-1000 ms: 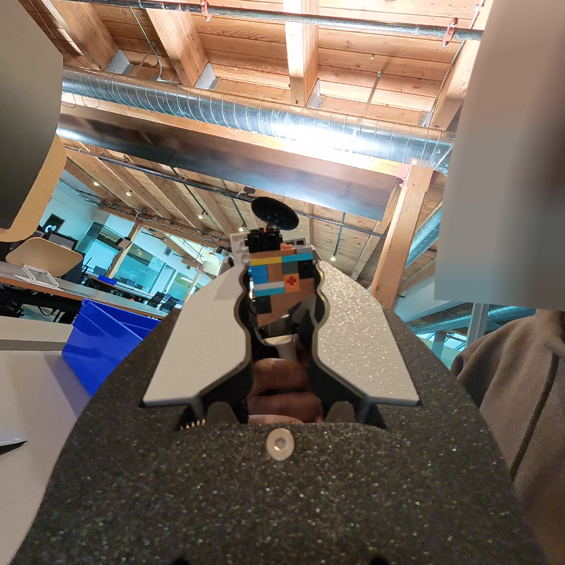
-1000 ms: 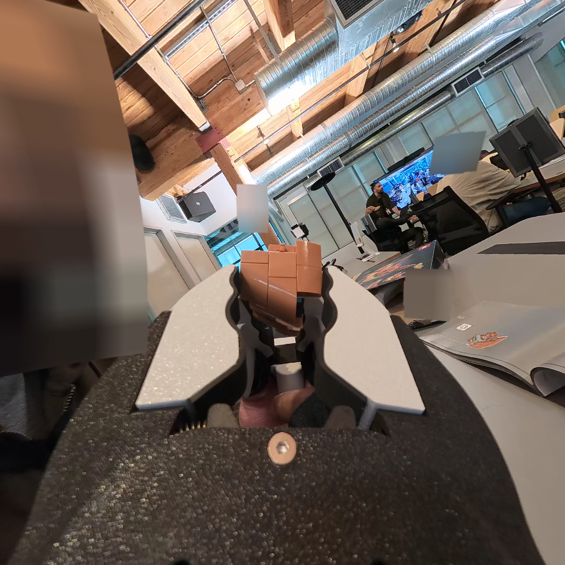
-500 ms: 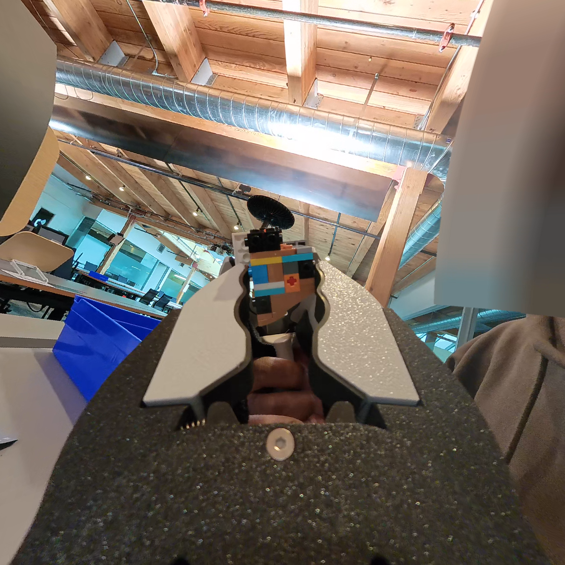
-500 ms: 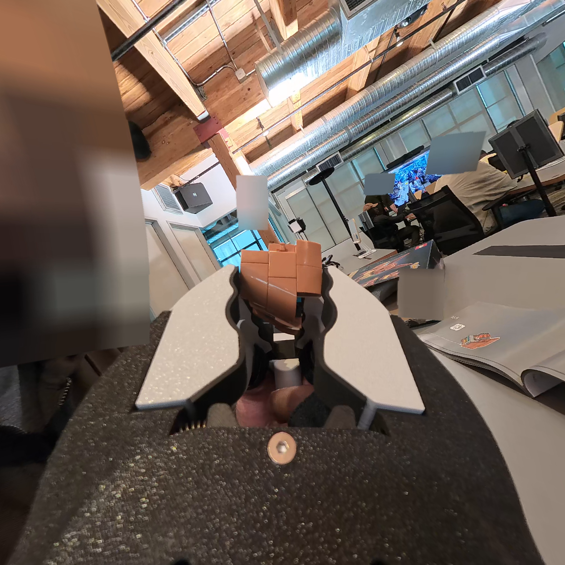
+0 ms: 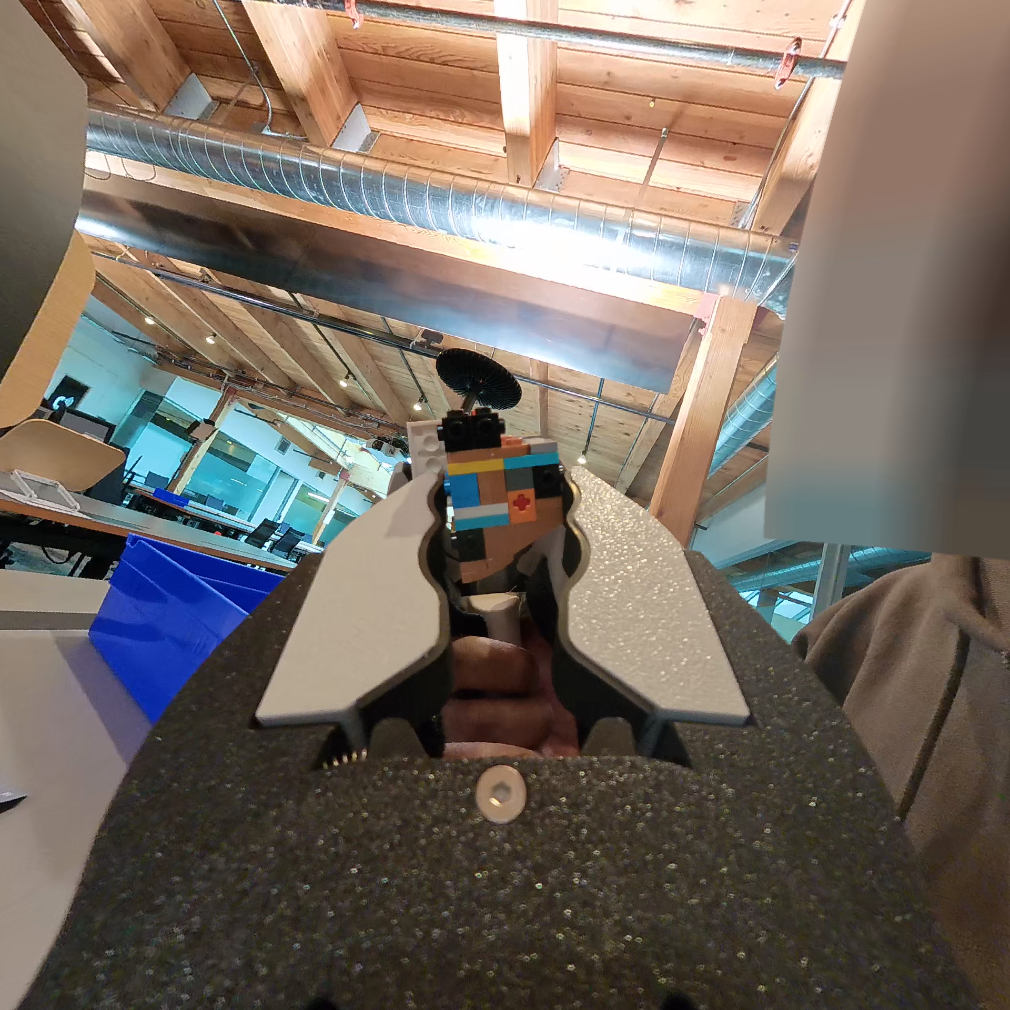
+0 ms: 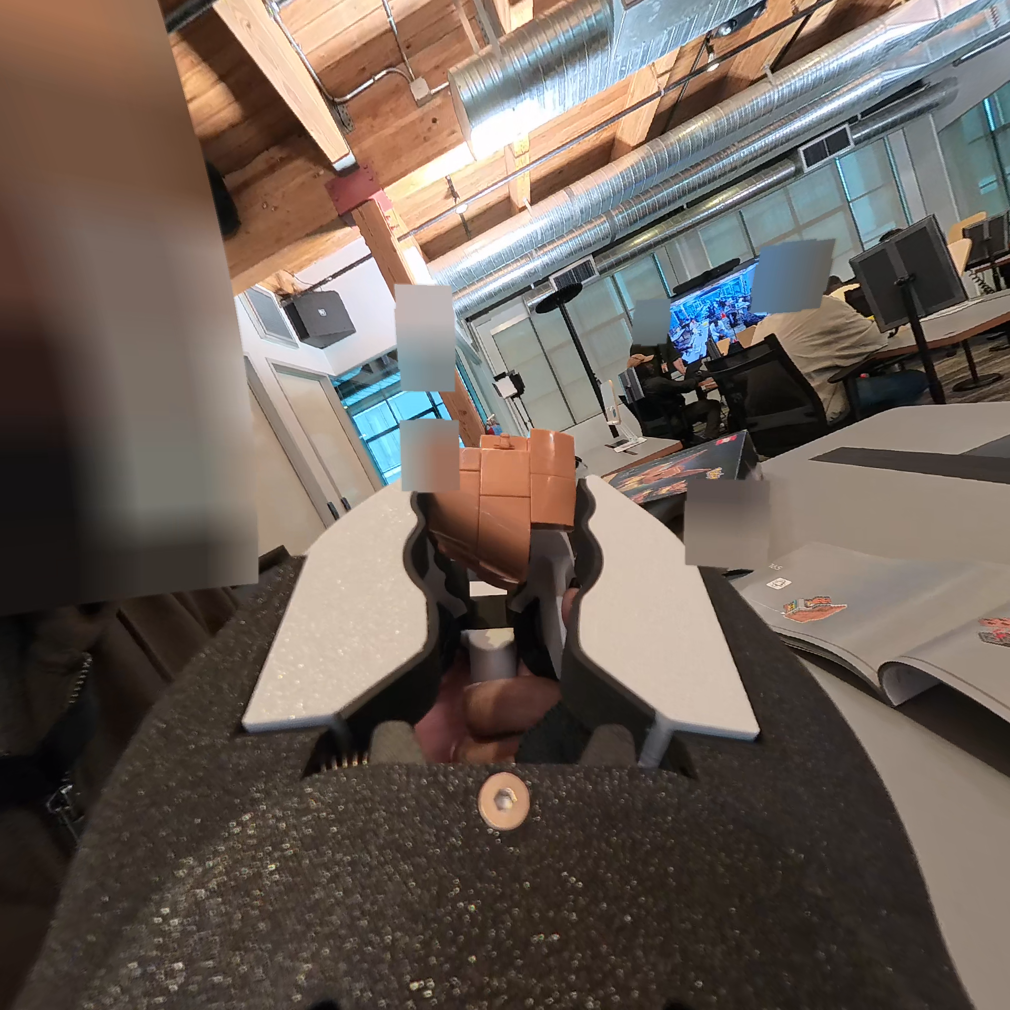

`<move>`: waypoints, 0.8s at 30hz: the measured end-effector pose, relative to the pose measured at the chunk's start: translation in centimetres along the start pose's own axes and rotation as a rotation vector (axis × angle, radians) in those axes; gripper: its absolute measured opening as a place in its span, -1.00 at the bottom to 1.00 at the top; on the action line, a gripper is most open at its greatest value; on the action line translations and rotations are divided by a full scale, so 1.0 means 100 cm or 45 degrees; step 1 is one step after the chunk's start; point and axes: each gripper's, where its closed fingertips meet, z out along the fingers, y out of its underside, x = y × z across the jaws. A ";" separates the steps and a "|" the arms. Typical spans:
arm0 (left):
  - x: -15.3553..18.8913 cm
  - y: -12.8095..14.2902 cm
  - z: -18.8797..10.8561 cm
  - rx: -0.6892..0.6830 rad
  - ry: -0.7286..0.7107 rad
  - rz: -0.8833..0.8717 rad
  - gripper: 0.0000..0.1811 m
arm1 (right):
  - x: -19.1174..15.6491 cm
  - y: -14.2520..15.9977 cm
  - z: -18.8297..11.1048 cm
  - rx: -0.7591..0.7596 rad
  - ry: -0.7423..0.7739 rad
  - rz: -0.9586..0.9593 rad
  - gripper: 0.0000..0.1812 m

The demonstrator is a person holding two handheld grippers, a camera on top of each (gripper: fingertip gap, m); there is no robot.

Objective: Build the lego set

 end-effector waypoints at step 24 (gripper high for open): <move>0.004 0.006 -0.004 -0.121 0.058 -0.039 -0.56 | -0.004 0.011 -0.005 -0.288 0.011 -0.072 -0.44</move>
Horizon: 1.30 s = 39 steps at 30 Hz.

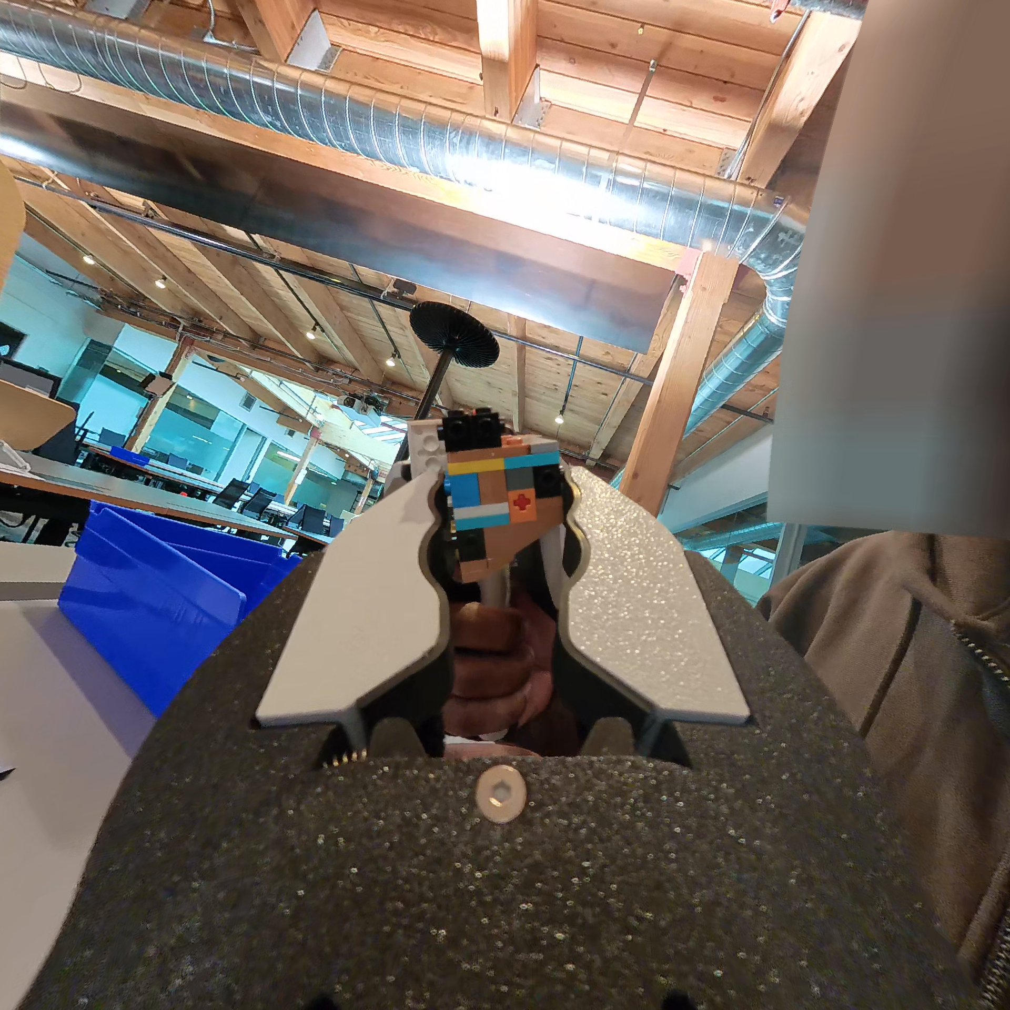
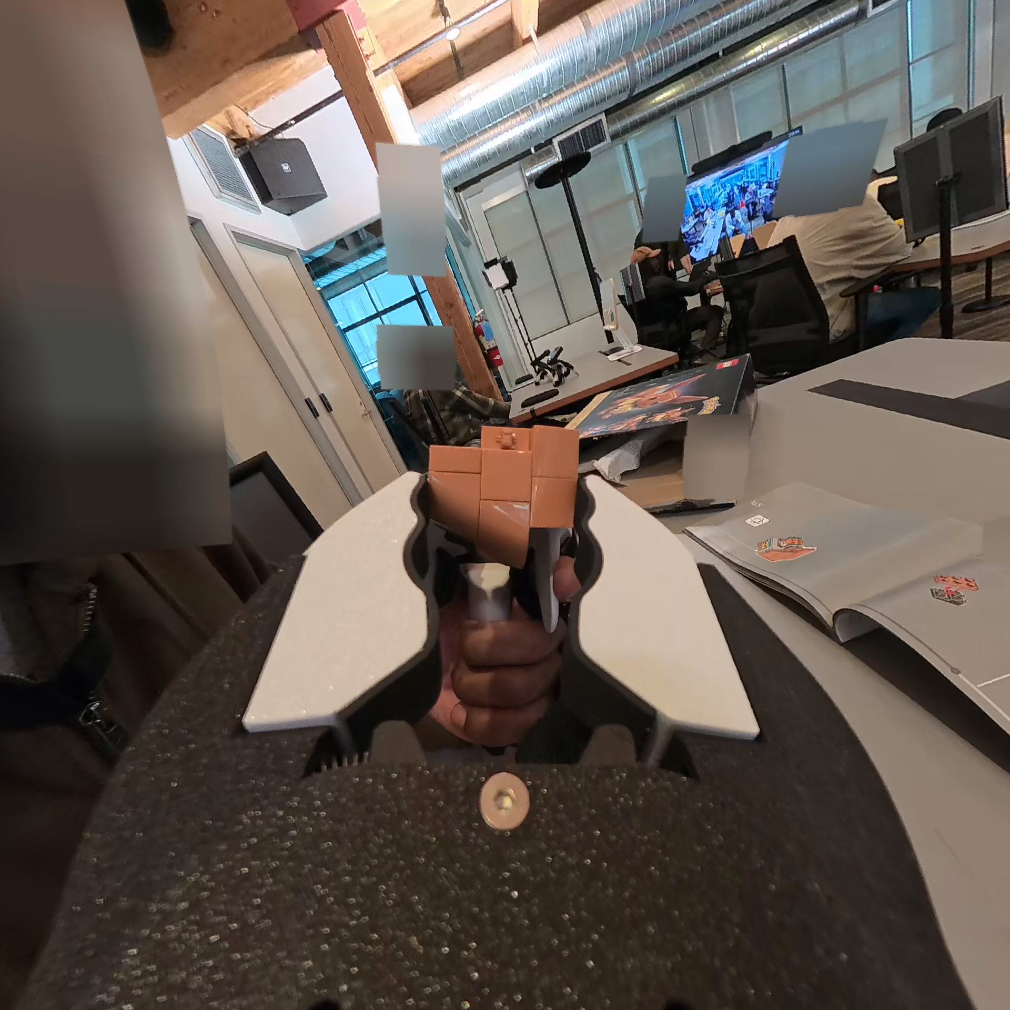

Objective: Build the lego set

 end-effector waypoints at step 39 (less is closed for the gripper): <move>-0.015 0.005 -0.006 -0.086 -0.074 -0.106 -0.56 | 0.017 0.015 -0.002 -0.078 0.052 0.051 -0.43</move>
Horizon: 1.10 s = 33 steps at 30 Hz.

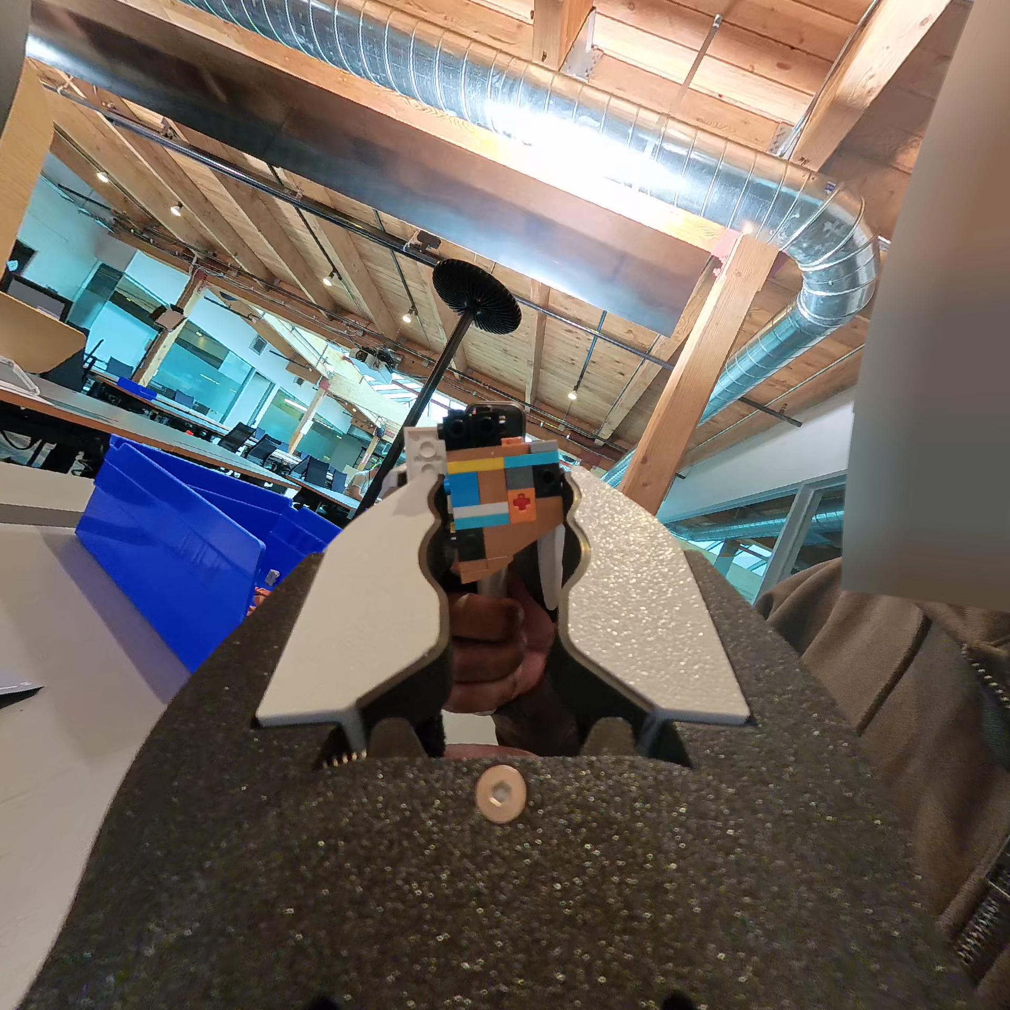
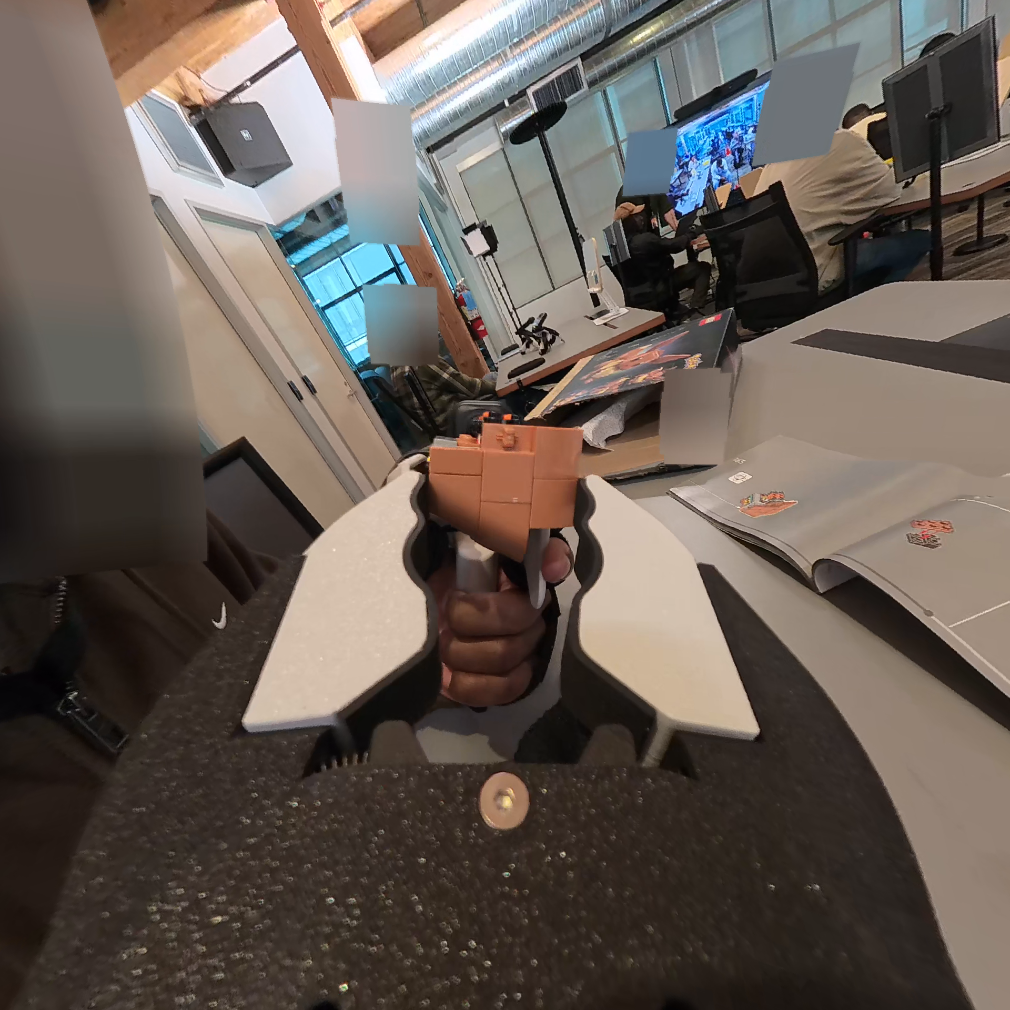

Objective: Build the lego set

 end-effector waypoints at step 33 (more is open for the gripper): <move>0.005 0.015 -0.004 -0.197 0.047 0.077 -0.56 | -0.005 0.014 -0.006 -0.165 0.024 -0.079 -0.44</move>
